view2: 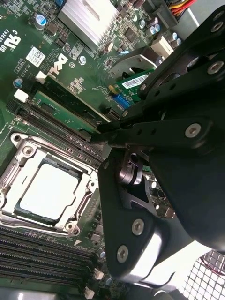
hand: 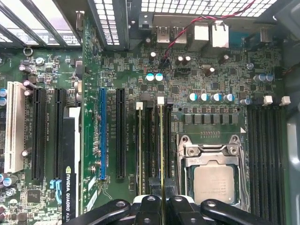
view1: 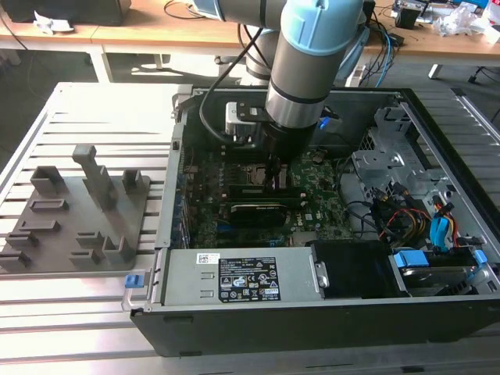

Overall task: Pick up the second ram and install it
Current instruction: 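Insert the second ram into the second slot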

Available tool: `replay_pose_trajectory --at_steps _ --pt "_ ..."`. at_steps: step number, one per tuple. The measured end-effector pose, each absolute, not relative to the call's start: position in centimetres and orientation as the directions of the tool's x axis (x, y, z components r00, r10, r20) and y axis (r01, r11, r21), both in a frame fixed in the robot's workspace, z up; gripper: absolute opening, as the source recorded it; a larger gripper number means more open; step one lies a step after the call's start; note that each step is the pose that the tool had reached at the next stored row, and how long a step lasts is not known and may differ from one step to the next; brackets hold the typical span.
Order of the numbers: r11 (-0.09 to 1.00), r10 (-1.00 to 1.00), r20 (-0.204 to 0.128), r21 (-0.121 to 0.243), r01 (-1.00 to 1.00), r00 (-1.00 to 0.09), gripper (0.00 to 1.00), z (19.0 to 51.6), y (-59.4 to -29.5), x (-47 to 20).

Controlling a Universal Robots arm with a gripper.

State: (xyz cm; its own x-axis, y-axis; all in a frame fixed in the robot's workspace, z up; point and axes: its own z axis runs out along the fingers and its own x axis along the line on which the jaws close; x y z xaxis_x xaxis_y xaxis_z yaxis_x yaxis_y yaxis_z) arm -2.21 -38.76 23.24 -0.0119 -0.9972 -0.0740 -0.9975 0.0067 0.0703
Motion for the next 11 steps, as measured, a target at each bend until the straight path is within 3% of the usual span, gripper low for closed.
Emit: replay_pose_trajectory --at_steps 11 --pt "-0.001 -0.997 -0.074 0.07 -0.998 -0.004 0.13 22.75 -38.67 -1.86"
